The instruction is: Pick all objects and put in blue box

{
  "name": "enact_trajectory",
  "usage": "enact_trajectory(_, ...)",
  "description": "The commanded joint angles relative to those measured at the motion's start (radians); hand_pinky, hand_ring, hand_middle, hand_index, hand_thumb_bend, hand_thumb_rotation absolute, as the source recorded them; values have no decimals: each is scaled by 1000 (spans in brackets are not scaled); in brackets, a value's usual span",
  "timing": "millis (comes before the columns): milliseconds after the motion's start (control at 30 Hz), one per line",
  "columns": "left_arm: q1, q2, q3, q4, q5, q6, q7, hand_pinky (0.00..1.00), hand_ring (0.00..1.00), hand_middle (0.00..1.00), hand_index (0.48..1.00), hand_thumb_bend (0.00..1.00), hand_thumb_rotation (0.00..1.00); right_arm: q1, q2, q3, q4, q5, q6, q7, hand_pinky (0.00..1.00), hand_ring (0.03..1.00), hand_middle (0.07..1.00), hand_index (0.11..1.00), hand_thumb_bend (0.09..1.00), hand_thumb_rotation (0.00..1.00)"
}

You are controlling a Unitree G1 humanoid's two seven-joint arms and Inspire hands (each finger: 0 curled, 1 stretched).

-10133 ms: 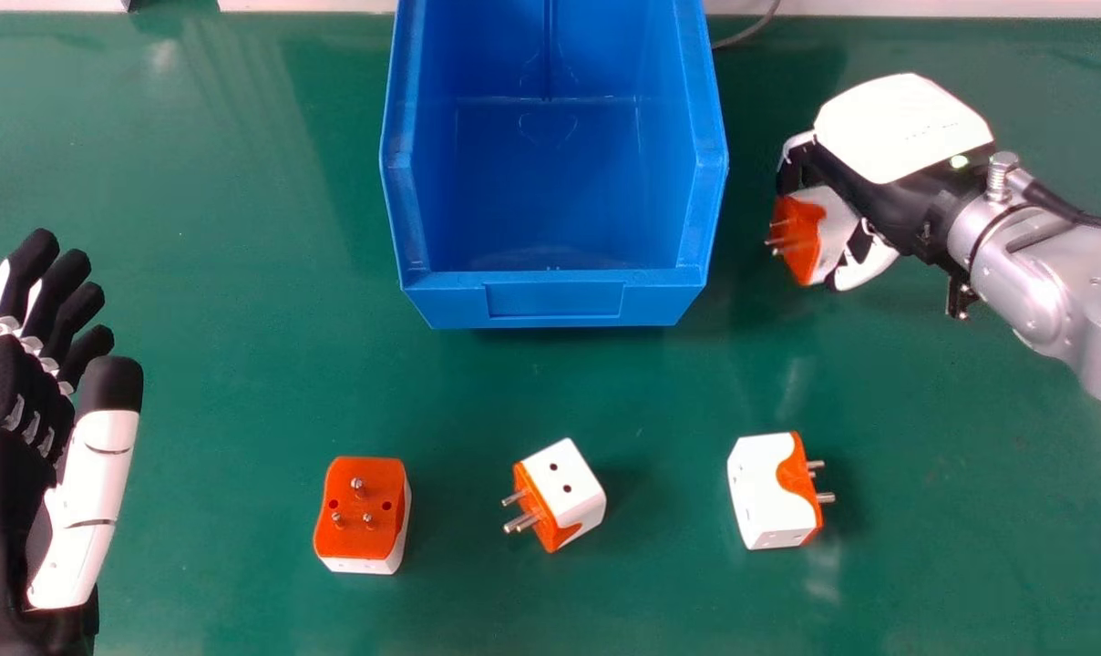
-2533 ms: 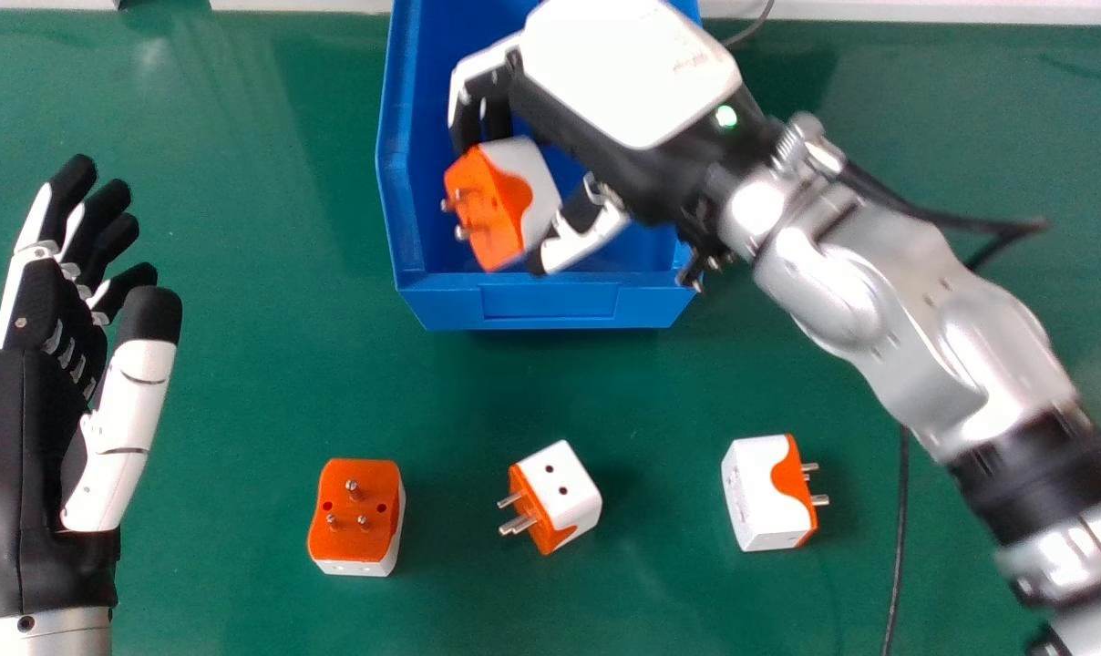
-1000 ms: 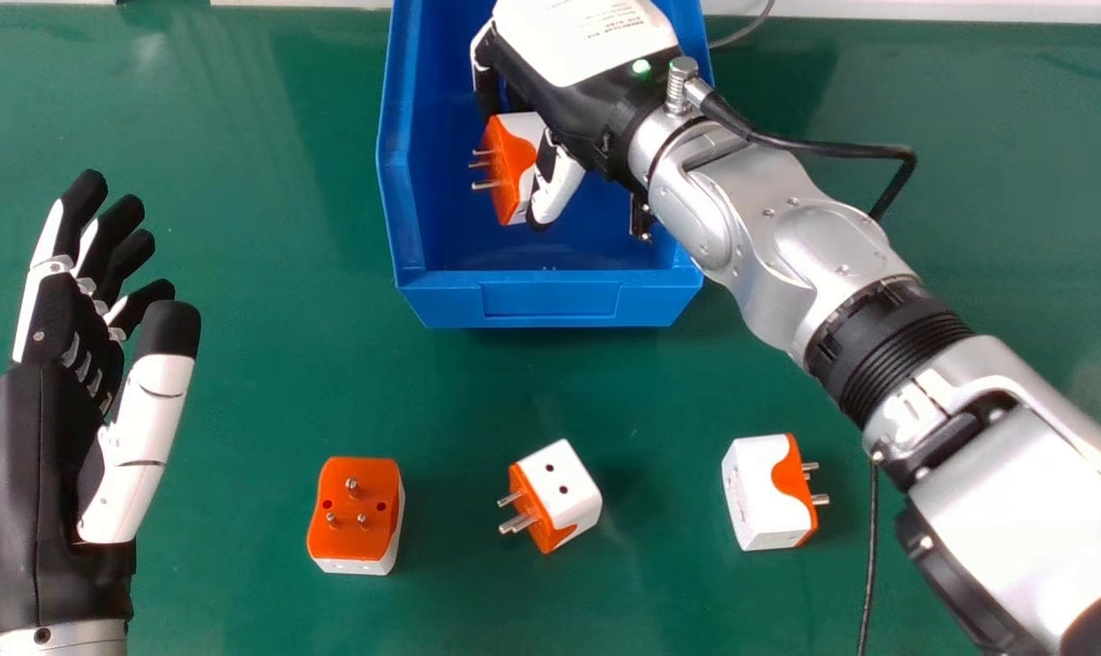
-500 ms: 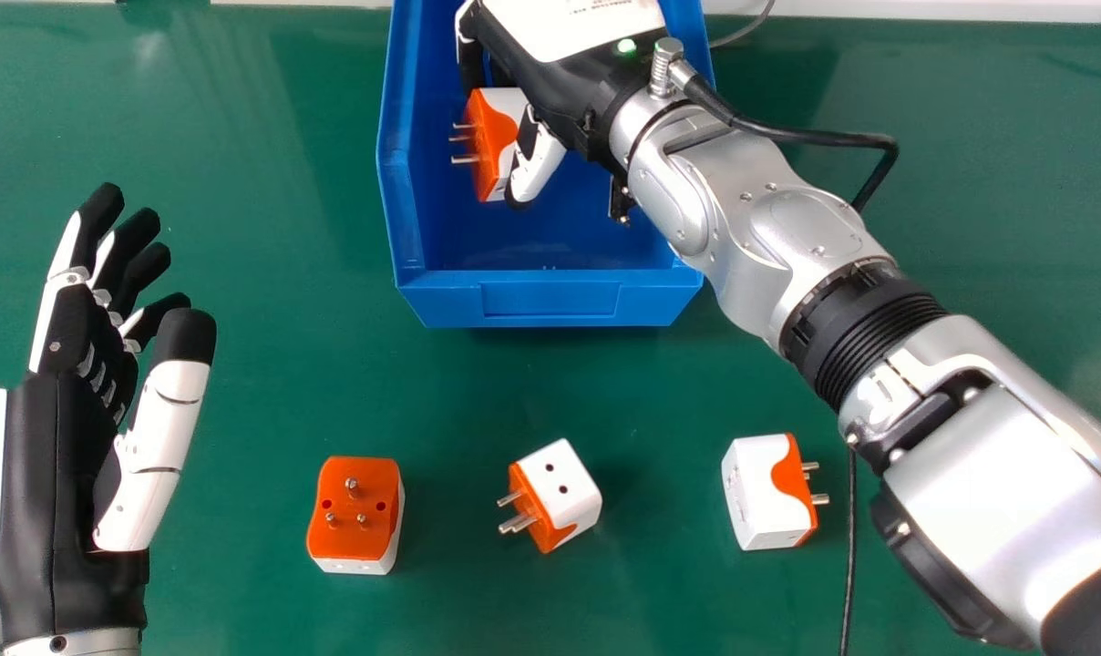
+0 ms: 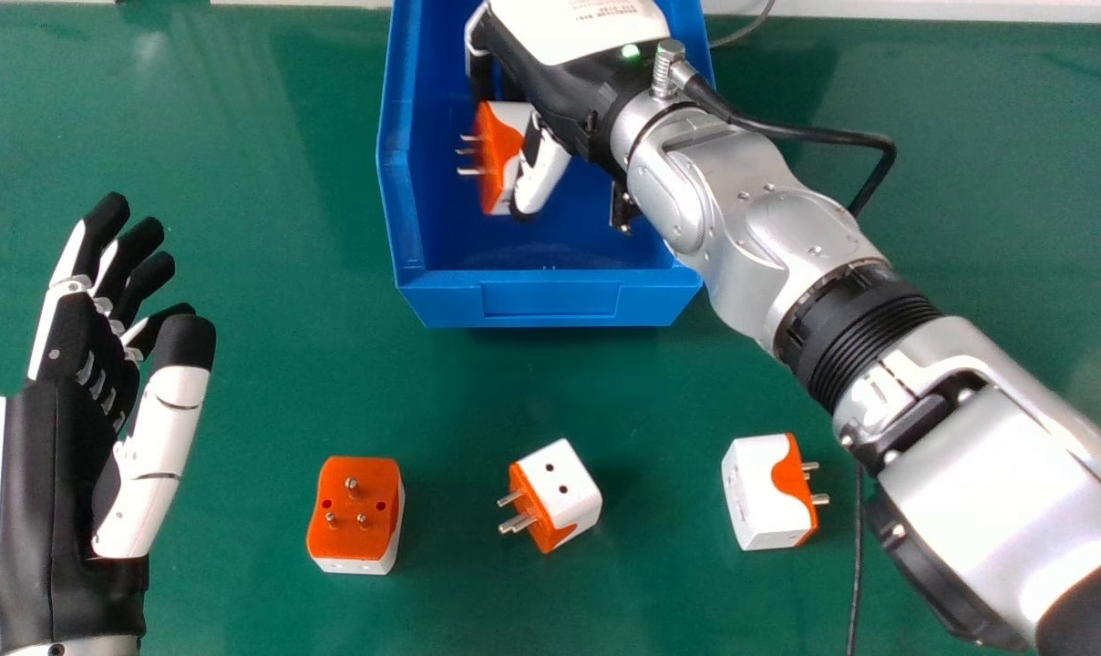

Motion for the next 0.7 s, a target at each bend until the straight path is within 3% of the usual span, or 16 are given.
enact_trajectory(0,6,-1,3,-27,-2,-23,5,796,874,900,919,654,762,-37,-1,-3,-21,16,-4,-14,311,436,541,522,493,0)
enact_trajectory(67,4,-2,4,-28,-4,-22,6,796,873,900,919,654,766,-36,-3,-2,-25,16,-5,-10,337,466,582,621,486,0)
enact_trajectory(133,4,-3,5,-31,0,-22,9,796,873,900,919,654,766,-38,-4,0,-28,15,-2,-2,337,466,582,621,486,0)
enact_trajectory(233,8,-2,7,-34,12,-19,13,796,871,901,919,647,771,-35,-8,3,-34,13,-11,-1,375,545,669,715,626,9)
enact_trajectory(333,10,-8,7,-41,19,-11,21,797,871,902,920,646,778,-32,-10,3,-41,14,-10,5,410,606,725,755,677,5)
enact_trajectory(467,17,-13,2,-51,18,-2,24,799,873,903,921,657,784,-25,-17,11,-52,5,-18,-5,474,698,799,803,726,2)
enact_trajectory(567,16,-11,3,-45,26,-14,27,802,875,904,924,662,787,-25,-15,10,-53,10,-10,2,481,733,824,817,733,1)
enact_trajectory(667,18,-13,4,-47,34,-11,33,805,876,906,925,666,790,-26,-14,17,-56,3,-4,2,492,754,841,828,725,0)
